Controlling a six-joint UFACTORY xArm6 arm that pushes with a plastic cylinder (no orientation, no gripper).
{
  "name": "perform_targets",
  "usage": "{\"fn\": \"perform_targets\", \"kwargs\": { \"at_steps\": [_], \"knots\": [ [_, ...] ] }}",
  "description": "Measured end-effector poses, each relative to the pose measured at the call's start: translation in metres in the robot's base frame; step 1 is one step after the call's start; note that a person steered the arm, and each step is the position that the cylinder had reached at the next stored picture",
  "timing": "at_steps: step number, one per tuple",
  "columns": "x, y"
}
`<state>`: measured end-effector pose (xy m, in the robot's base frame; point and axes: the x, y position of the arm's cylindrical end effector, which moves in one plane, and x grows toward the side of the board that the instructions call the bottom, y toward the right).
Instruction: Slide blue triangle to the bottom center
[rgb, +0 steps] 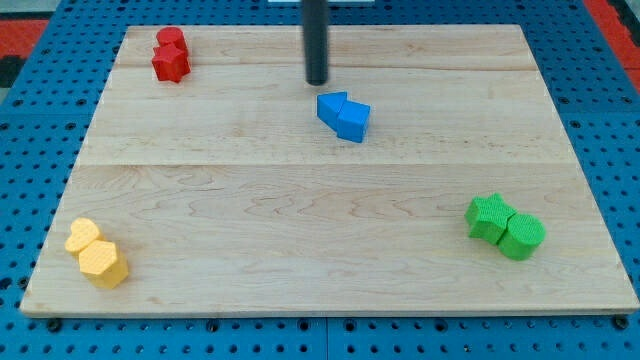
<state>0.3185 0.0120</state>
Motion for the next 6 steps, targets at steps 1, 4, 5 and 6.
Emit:
{"fn": "perform_targets", "kwargs": {
  "at_steps": [1,4,5,6],
  "knots": [
    [0.037,0.0],
    [0.112,-0.005],
    [0.131,0.031],
    [0.178,0.01]
  ]
}}
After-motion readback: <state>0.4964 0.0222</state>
